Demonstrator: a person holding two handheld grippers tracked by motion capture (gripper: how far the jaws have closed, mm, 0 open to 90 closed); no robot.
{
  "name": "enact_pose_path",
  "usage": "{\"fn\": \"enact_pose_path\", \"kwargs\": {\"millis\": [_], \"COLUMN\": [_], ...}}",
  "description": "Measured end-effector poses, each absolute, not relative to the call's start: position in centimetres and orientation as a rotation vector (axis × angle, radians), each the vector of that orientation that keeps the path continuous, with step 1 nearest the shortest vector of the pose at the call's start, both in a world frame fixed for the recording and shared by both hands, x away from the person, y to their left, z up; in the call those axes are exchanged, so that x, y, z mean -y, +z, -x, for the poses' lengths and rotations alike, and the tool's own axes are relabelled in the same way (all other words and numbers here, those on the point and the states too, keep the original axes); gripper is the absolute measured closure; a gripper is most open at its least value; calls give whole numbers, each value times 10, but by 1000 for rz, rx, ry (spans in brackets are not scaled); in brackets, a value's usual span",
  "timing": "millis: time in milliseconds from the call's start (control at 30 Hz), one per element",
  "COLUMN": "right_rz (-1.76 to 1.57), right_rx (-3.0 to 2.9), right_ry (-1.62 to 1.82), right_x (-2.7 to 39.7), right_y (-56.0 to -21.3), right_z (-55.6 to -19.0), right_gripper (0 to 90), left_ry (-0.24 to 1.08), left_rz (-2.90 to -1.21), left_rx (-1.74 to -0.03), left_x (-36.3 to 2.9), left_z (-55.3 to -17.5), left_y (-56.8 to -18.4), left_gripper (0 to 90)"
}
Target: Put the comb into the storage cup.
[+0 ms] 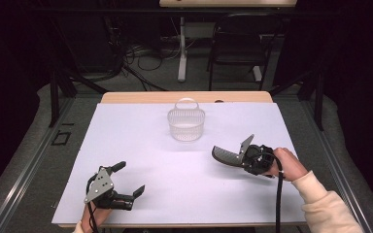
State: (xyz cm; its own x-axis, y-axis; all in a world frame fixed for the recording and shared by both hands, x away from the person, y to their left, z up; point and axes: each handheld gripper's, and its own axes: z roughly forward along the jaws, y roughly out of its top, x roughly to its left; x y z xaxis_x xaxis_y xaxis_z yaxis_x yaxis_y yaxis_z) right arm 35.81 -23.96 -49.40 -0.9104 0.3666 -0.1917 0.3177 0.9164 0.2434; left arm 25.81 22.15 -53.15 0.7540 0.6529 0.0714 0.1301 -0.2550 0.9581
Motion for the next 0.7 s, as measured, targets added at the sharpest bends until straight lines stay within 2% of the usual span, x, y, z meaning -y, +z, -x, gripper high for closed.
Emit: {"fn": "enact_pose_path", "kwargs": {"millis": [700], "right_rz": [-613], "right_rx": [-2775], "right_ry": [456], "right_x": [246], "right_y": [-481], "right_z": [-353], "right_gripper": [727], "left_ry": [561], "left_rz": [-1787], "left_rx": [-611], "left_x": [-221], "left_z": [-258], "left_y": [-532], "left_gripper": [0]}}
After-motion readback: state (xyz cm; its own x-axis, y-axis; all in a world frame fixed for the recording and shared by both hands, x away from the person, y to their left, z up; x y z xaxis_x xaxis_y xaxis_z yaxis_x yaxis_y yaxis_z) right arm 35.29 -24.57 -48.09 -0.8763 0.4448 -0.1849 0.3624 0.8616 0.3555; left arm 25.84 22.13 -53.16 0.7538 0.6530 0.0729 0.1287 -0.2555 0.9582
